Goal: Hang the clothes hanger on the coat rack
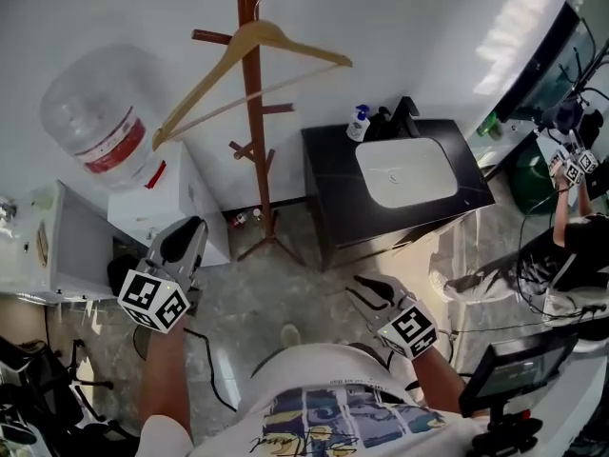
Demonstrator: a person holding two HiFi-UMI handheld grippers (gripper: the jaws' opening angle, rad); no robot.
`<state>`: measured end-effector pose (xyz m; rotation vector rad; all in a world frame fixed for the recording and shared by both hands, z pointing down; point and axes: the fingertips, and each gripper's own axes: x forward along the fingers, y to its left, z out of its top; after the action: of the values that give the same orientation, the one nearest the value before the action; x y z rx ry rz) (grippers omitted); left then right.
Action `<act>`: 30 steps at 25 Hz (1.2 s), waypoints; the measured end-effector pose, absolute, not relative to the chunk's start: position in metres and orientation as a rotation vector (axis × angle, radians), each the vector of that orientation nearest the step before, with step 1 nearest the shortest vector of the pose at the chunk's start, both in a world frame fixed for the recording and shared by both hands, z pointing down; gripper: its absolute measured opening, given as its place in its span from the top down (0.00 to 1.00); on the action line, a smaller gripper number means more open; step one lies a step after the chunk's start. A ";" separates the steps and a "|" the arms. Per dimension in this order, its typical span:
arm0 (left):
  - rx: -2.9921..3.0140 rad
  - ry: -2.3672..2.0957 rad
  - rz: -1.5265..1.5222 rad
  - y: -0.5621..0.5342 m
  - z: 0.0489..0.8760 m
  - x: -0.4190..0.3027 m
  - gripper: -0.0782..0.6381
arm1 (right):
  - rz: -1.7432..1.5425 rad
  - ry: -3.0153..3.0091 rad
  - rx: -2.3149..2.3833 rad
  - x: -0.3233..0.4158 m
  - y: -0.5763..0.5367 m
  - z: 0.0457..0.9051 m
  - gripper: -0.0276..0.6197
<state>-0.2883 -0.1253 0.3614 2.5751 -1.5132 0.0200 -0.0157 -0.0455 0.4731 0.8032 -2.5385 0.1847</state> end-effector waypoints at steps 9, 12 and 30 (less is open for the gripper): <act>2.602 -1.302 0.067 -0.045 0.387 -0.148 0.89 | 0.063 -2.680 0.737 0.000 -0.042 0.417 0.95; 2.617 -1.239 0.091 -0.026 0.391 -0.114 0.89 | 0.017 -2.713 0.679 -0.002 -0.035 0.405 0.95; 2.618 -1.083 0.167 0.031 0.404 -0.019 0.89 | -0.026 -2.794 0.440 0.017 0.004 0.392 0.95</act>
<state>-0.0188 0.0309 0.4044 2.6182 -1.0830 0.1672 0.0174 0.0037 0.3921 0.4402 -2.7936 -0.0260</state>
